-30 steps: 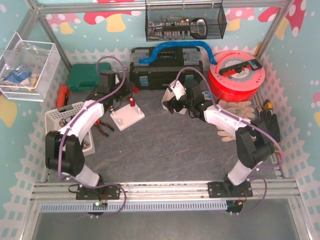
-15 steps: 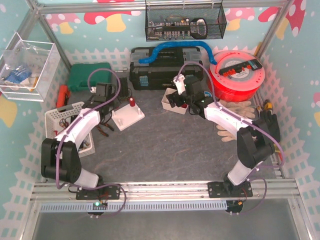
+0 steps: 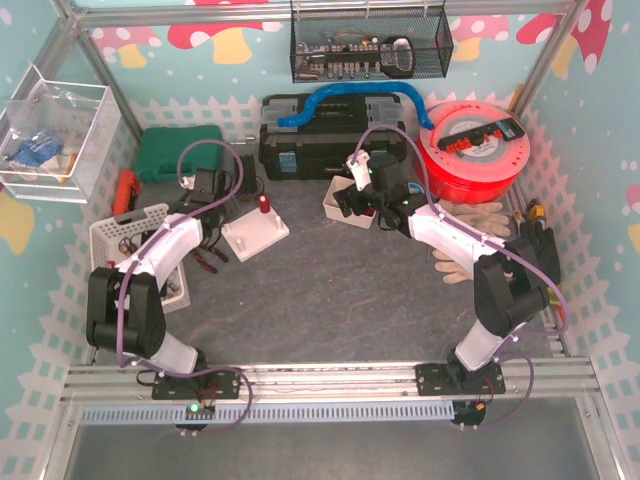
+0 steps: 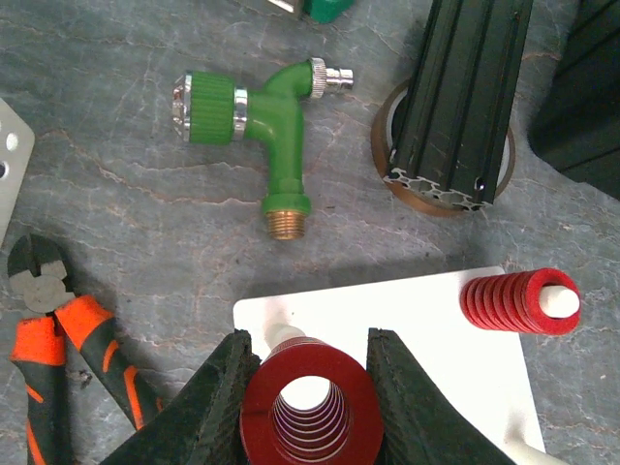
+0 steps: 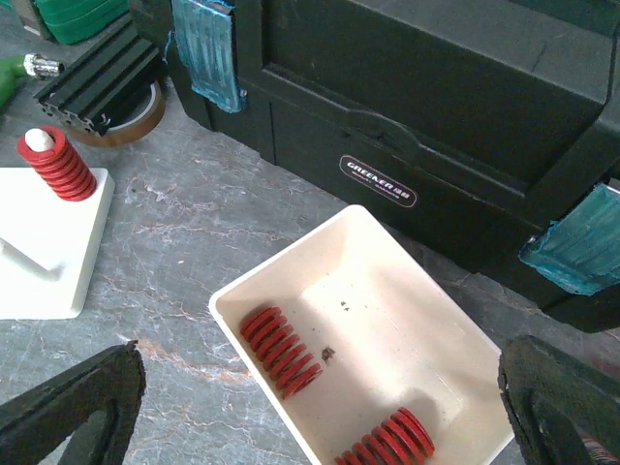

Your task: Install the large spring

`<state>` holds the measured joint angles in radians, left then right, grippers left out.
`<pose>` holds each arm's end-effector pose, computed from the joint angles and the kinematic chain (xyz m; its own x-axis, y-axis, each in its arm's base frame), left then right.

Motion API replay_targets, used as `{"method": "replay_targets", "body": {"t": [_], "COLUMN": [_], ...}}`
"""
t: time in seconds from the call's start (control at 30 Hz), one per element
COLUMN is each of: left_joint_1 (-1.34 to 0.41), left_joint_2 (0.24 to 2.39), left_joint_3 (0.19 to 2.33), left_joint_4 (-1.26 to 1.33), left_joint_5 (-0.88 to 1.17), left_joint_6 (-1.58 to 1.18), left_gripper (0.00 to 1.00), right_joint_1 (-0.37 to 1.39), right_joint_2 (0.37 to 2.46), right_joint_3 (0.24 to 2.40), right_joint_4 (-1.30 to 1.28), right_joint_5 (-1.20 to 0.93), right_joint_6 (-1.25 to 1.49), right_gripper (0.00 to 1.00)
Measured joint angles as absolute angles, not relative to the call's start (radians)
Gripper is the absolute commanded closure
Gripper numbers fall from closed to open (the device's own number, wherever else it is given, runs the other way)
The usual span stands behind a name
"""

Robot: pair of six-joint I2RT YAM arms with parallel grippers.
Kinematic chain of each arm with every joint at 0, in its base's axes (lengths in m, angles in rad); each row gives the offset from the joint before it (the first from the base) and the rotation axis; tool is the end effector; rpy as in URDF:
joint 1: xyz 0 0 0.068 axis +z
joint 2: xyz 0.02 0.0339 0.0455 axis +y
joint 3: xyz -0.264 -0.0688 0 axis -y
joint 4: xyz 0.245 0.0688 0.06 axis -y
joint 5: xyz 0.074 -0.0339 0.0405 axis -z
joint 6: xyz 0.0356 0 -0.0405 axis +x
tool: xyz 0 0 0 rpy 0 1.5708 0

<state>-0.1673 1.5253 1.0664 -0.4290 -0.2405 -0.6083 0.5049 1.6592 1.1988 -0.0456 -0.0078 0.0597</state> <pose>0.3196 -0.0454 0.2383 -0.6354 -0.4556 -0.6234 -0.4260 0.8802 -0.2090 0.3371 0.1866 0.2682 -0.4527 -0.1820 -0.8729 -0.4635 0.8843 0.0560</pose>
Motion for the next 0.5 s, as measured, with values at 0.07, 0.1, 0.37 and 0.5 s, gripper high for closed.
{"method": "replay_targets", "body": {"t": [0.07,0.1,0.37,0.5], "left_joint_1": [-0.166,-0.164,-0.157,-0.154], "left_joint_2": [1.525,1.525,1.567,1.603], "left_joint_3": [1.066,1.066,1.072,1.084], "left_joint_4": [-0.429,-0.429,-0.411,-0.406], "left_joint_5": [-0.247,-0.251,-0.246,-0.240], "left_joint_6": [-0.602,-0.600,-0.592,-0.579], "left_gripper": [1.00,1.00,1.00,1.00], "right_joint_1": [0.505,0.505,0.505,0.505], "right_joint_2": [1.659,1.659,1.662,1.663], "right_joint_3": [1.199,1.199,1.213,1.222], "right_joint_4": [-0.046,-0.046,-0.057,-0.060], "right_joint_5": [-0.008,-0.008,-0.007,-0.007], "right_joint_6": [0.057,0.057,0.054,0.052], "right_gripper": [0.01,0.01,0.01,0.01]}}
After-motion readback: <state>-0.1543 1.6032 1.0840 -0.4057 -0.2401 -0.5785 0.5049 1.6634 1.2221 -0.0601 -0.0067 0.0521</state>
